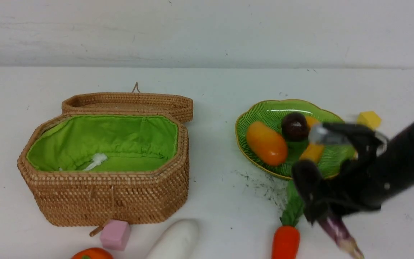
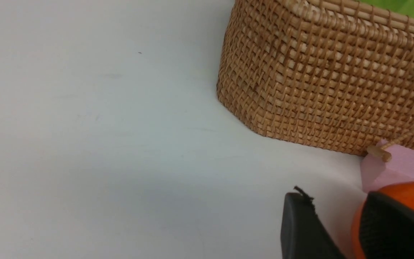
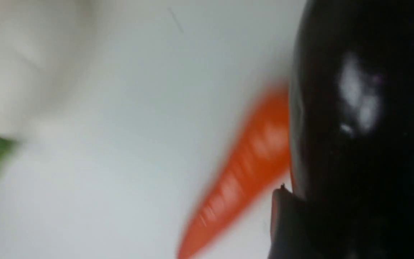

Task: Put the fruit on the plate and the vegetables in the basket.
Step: Grab an eggplant with your right arm and place it in the basket on the left, then use the right arm to grab a carrot and put it into the left basket

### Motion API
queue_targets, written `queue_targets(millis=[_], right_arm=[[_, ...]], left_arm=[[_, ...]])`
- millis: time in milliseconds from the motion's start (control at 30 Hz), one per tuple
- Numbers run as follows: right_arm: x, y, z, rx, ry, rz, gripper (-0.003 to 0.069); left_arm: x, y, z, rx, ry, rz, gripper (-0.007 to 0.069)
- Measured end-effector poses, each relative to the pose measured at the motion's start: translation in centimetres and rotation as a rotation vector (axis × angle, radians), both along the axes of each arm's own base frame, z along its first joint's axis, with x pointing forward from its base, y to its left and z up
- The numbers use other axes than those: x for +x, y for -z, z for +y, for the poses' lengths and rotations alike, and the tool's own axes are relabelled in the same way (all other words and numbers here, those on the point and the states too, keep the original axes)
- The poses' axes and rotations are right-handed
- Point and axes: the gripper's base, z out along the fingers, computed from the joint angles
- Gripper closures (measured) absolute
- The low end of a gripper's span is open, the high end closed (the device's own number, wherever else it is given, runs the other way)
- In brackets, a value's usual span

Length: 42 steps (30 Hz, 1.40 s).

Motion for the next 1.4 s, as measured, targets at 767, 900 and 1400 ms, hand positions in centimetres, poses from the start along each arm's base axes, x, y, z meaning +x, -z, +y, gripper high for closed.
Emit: queue_targets(millis=[767, 900, 1400], right_arm=[[11.0, -1.1, 24.5, 0.169, -0.889, -0.655, 0.0297], [11.8, 0.5, 24.6, 0.118, -0.900, -0.660, 0.0297], [10.6, -9.1, 14.2, 0.216, -0.629, -0.396, 0.0019]], left_arm=[[0.0, 0.0, 0.0, 0.000, 0.000, 0.000, 0.0386], [0.0, 0.0, 0.0, 0.000, 0.000, 0.000, 0.0386], [0.0, 0.0, 0.0, 0.000, 0.000, 0.000, 0.0386]])
